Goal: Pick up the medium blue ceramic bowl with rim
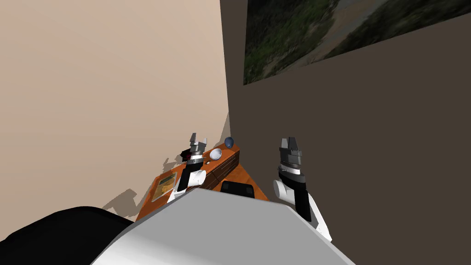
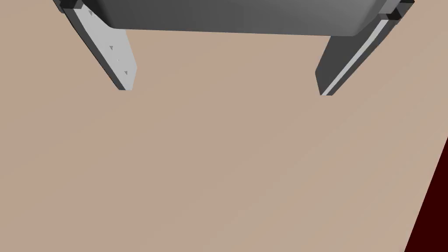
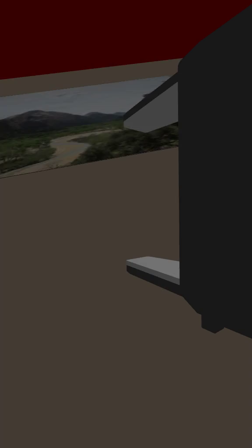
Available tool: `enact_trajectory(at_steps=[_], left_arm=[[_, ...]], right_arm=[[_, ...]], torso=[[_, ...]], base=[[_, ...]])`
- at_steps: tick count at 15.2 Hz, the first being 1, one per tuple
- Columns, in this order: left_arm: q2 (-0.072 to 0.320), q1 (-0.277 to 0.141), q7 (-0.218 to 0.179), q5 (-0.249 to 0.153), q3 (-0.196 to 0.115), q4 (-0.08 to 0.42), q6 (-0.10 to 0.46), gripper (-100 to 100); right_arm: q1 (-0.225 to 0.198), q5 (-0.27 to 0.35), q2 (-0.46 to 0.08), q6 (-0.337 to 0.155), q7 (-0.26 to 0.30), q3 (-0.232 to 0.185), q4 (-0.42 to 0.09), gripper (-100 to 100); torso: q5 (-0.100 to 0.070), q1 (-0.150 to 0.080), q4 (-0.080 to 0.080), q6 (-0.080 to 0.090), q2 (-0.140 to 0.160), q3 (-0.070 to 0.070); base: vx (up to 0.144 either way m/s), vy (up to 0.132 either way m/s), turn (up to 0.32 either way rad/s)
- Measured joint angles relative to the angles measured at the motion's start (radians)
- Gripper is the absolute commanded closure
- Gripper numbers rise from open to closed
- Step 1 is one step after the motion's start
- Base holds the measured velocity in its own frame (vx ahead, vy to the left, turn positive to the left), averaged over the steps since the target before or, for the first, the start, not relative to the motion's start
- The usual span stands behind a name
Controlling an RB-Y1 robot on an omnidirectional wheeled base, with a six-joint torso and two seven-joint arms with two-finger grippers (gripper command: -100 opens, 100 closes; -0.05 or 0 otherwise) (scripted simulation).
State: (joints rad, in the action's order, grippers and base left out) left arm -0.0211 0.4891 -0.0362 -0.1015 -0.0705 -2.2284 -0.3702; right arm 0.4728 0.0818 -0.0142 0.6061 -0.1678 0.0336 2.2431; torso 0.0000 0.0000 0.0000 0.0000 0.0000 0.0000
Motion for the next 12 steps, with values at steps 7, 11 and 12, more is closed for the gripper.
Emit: enact_trajectory(at_steps=[7,11,12], left_arm=[[0.128,0.004,0.005,-0.011,-0.020,0.023,0.069,-100],[0.182,0.018,0.008,-0.023,-0.038,0.040,0.139,-100],[0.194,0.021,0.010,-0.027,-0.044,0.050,0.158,-100]], right_arm=[[0.000,0.000,0.000,0.000,0.000,0.000,0.000,0],[0.000,0.000,0.000,0.000,0.000,0.000,0.000,0],[0.000,0.000,0.000,0.000,0.000,0.000,0.000,0]], torso=[[0.000,0.001,0.000,0.000,-0.001,0.000],[0.000,0.001,0.000,0.000,-0.001,0.000],[0.000,0.001,0.000,0.001,-0.001,-0.001]], base=[[0.006,0.007,-0.076],[0.012,0.011,-0.131],[0.013,0.014,-0.122]])
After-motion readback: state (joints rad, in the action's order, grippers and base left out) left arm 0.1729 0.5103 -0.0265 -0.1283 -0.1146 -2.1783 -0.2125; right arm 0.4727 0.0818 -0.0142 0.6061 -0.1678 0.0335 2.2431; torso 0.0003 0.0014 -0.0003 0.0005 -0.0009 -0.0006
